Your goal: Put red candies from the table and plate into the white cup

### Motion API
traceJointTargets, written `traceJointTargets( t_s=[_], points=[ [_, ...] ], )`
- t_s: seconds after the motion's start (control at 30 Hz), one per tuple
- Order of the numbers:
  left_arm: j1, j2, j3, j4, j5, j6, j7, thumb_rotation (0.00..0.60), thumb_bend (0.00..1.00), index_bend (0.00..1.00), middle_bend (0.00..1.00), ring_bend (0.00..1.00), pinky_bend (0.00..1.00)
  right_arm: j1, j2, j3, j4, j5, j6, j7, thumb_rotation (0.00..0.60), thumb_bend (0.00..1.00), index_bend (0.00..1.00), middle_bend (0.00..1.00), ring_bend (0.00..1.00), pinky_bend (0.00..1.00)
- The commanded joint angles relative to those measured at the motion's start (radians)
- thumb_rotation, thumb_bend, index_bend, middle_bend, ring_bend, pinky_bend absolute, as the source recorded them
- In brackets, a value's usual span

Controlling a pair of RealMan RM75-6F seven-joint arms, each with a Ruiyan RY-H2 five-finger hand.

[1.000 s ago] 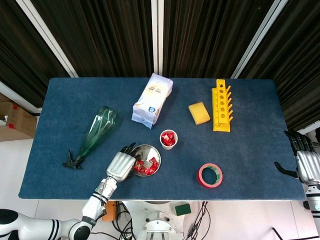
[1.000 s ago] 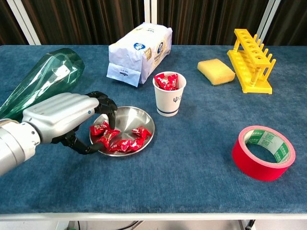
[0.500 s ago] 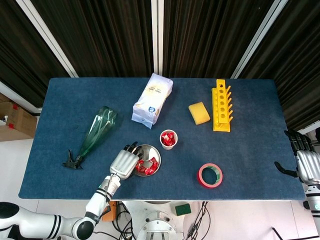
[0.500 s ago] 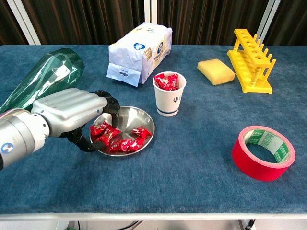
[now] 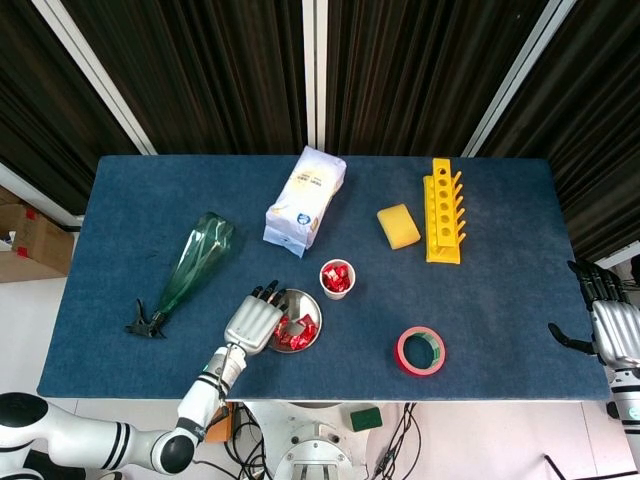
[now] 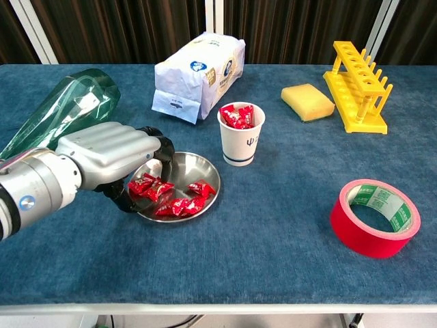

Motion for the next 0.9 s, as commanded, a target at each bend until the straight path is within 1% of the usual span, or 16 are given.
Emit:
traceJointTargets(
  t_s=[0.03,0.27,0.5,0.63,0.8,0.9],
  points=[
    [-0.006,-0.001,0.001,-0.002,-0.003,0.006,0.002,0.6,0.28,0.43,0.13,0.02,0.2,0.0,0.0,0.001,0.0,0.001,0.001,-0.001,0.6,0.22,0.0,0.0,0.0,0.0],
    [-0.018,-0.006,0.005,0.004,-0.018,0.011,-0.001,0.6,0.29,0.47,0.14,0.02,0.2,0.0,0.0,0.003,0.001,0.006,-0.001,0.0,0.6,0.22,0.0,0.0,0.0,0.0],
    [-0.018,-0.016,0.011,0.019,0.004,0.014,-0.046,0.6,0.3,0.54,0.16,0.02,0.2,0.0,0.001,0.004,0.002,0.006,-0.001,0.004,0.6,0.22,0.0,0.0,0.0,0.0],
    [-0.017,-0.013,0.013,0.017,0.015,0.014,-0.071,0.6,0.31,0.56,0.17,0.02,0.2,0.0,0.002,0.003,0.002,0.005,0.0,0.006,0.6,0.22,0.0,0.0,0.0,0.0],
    [-0.011,0.012,0.007,-0.023,0.063,0.027,-0.12,0.6,0.31,0.57,0.19,0.02,0.21,0.0,0.001,0.003,0.002,0.004,0.0,0.006,0.6,0.22,0.0,0.0,0.0,0.0],
    [-0.011,0.034,-0.005,-0.059,0.088,0.041,-0.133,0.6,0.31,0.57,0.19,0.03,0.21,0.0,0.001,0.002,0.001,0.003,0.0,0.005,0.6,0.22,0.0,0.0,0.0,0.0]
  ],
)
